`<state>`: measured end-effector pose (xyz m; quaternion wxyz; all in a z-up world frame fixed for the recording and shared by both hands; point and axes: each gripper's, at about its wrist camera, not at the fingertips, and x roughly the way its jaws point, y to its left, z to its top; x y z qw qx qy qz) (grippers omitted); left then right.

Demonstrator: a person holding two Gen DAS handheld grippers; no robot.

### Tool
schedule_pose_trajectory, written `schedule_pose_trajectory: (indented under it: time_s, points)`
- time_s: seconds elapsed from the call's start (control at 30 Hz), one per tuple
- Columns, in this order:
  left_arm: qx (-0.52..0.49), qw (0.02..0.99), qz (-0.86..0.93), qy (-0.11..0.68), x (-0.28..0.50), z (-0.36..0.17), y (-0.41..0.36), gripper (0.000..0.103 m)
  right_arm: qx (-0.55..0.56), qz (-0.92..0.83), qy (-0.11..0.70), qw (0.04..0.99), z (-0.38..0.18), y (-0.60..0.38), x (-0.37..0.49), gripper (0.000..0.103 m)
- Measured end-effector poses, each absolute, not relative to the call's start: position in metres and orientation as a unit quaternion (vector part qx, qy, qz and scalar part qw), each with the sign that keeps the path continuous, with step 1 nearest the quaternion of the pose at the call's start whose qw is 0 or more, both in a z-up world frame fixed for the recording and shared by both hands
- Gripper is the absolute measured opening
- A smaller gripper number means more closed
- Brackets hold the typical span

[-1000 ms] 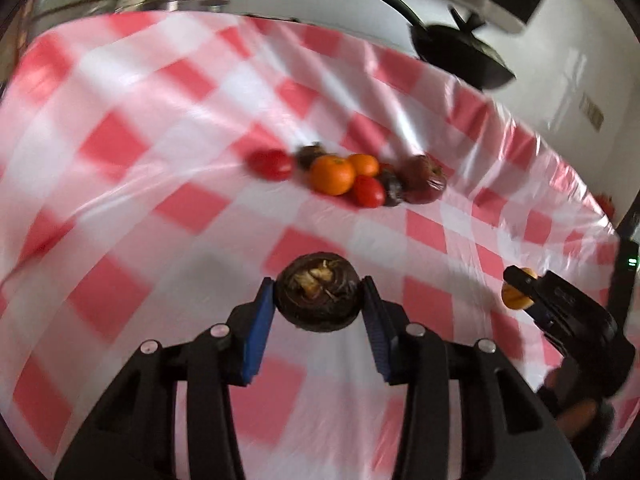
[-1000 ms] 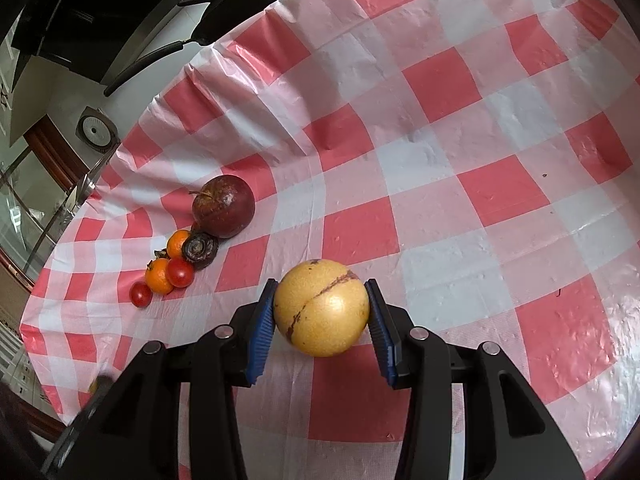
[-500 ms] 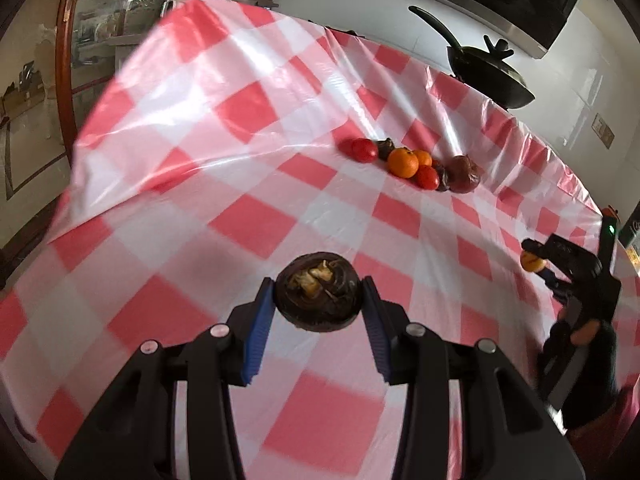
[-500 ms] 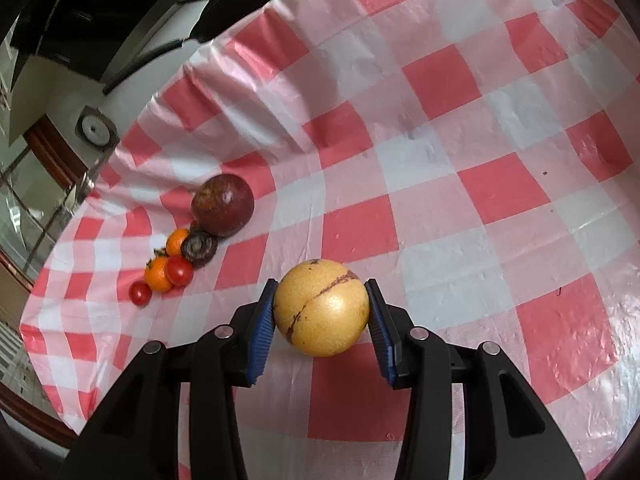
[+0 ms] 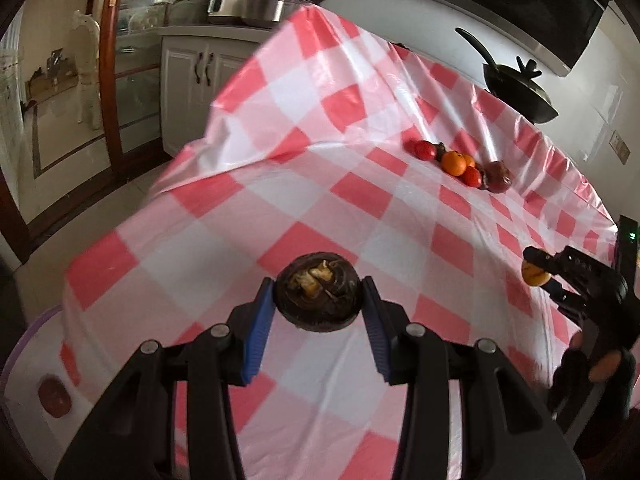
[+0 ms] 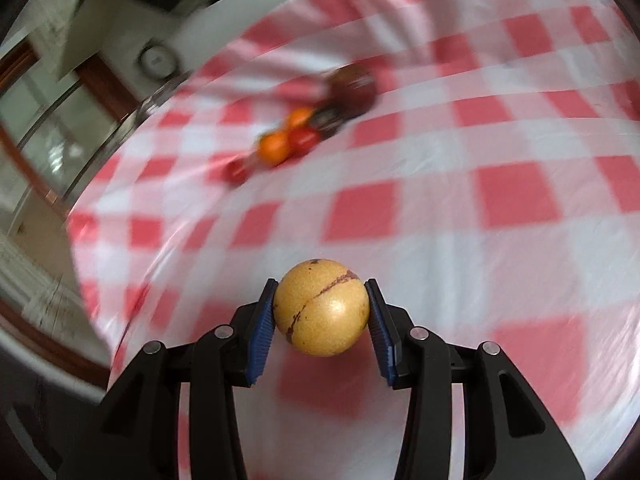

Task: Organize fruits
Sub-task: 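Carry the dark fruit and the pepino over the white box with both tools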

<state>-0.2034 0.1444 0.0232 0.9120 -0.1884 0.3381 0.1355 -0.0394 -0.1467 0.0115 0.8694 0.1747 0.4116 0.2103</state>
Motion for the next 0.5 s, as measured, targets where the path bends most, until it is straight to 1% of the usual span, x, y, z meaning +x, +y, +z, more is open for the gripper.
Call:
schedule_pose_trajectory:
  time_s: [0.2,0.5]
  points:
    - [-0.187,0.909,0.149,0.340,-0.222,0.019,0.158,0.044,0.117,0.275,0.405,0.864,0.022,-0.092,-0.091,0.043]
    - [-0.188,0.903,0.173,0.346,-0.255,0.011,0.180,0.044,0.035,0.359,0.404,0.841,0.020,-0.026,-0.170,0.043]
